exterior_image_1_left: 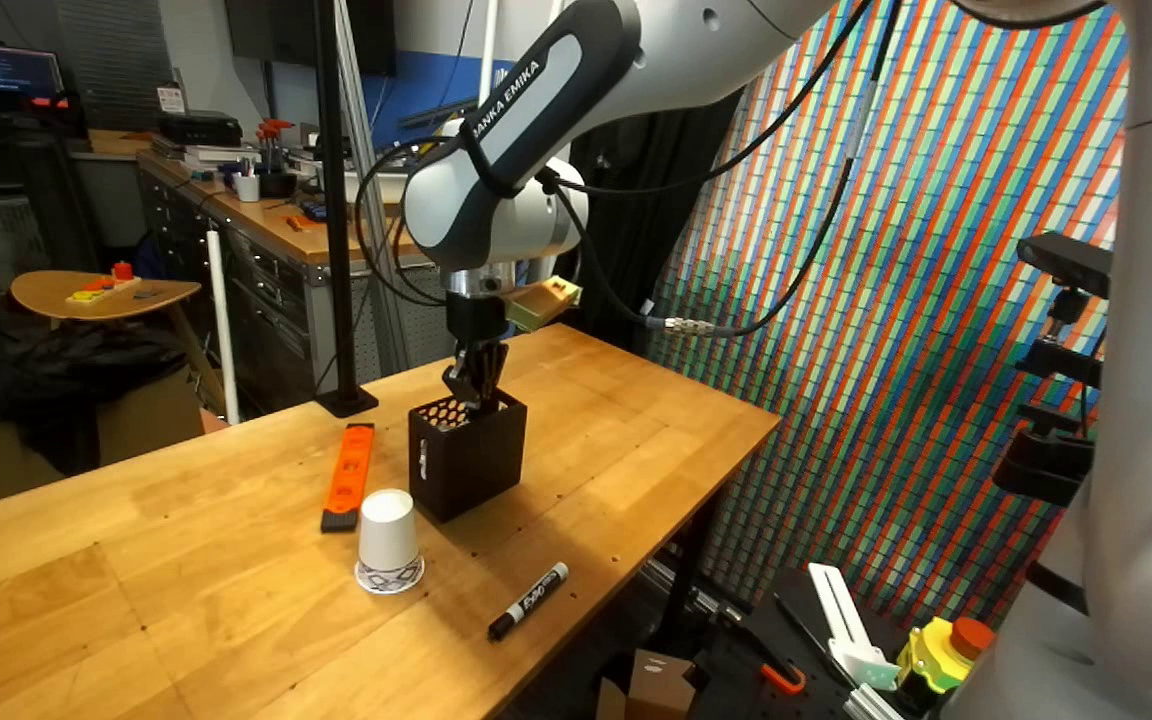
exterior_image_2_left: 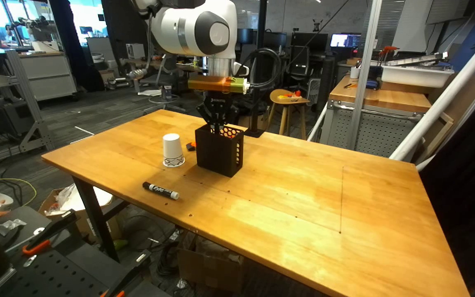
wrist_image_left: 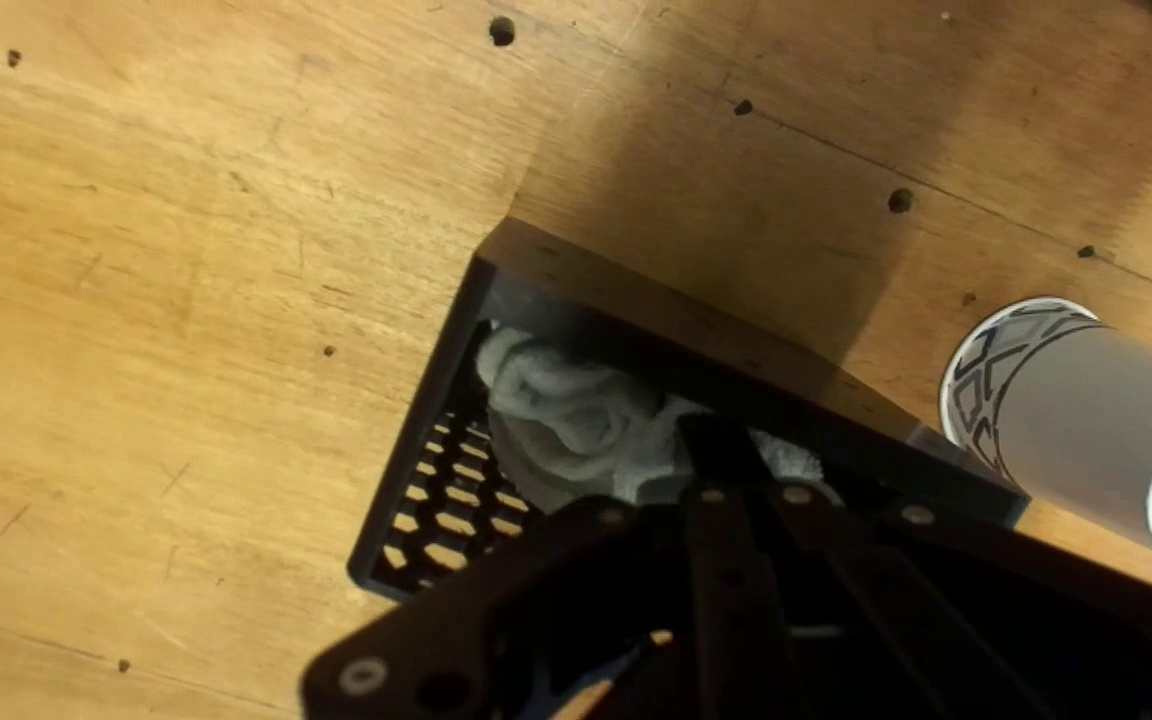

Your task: Pick up the cloth and put it in the box

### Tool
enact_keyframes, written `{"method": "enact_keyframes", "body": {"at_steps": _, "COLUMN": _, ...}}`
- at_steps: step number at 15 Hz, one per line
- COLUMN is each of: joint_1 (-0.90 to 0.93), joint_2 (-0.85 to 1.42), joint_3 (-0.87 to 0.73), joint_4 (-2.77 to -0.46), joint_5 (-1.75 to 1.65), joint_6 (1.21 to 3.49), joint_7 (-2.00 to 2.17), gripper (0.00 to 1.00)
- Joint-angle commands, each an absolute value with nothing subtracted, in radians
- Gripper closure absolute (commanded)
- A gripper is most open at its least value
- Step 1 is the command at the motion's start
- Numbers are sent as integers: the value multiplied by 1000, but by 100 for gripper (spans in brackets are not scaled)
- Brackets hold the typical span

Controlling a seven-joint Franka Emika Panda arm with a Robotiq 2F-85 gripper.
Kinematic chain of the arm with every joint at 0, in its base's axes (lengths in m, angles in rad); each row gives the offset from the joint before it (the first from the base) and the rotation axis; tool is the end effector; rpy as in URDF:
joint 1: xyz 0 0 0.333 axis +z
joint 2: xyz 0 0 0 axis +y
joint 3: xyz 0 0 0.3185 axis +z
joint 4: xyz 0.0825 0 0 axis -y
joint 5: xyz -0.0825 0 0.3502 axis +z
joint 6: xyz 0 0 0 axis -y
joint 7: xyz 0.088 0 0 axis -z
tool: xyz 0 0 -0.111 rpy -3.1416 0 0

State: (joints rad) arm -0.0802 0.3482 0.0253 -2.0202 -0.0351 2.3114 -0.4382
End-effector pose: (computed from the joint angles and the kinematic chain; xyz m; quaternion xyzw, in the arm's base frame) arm 0.5705 -0.0327 0.2955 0.9790 0.2017 -0.0296 0.0011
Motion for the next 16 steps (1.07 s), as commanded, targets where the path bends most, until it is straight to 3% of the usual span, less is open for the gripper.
{"method": "enact_keyframes", "body": {"at_steps": 1, "joint_1": -85, "joint_2": 394, "joint_3": 30, "joint_4": -2000, "joint_5": -26, "joint_6": 2332, "joint_7": -428, "gripper": 100}}
{"method": "enact_keyframes", "body": {"at_steps": 11, "joint_1": -84, "joint_2": 539, "joint_3": 40, "joint_4": -1898, "joint_5": -27, "joint_6": 2335, "joint_7": -409, "gripper": 100}}
{"method": "enact_keyframes", "body": {"at_steps": 16, "joint_1": -90, "joint_2": 489, "joint_3": 36, "joint_4": -1904, "joint_5": -38, "joint_6": 2302, "joint_7": -412, "gripper": 100}}
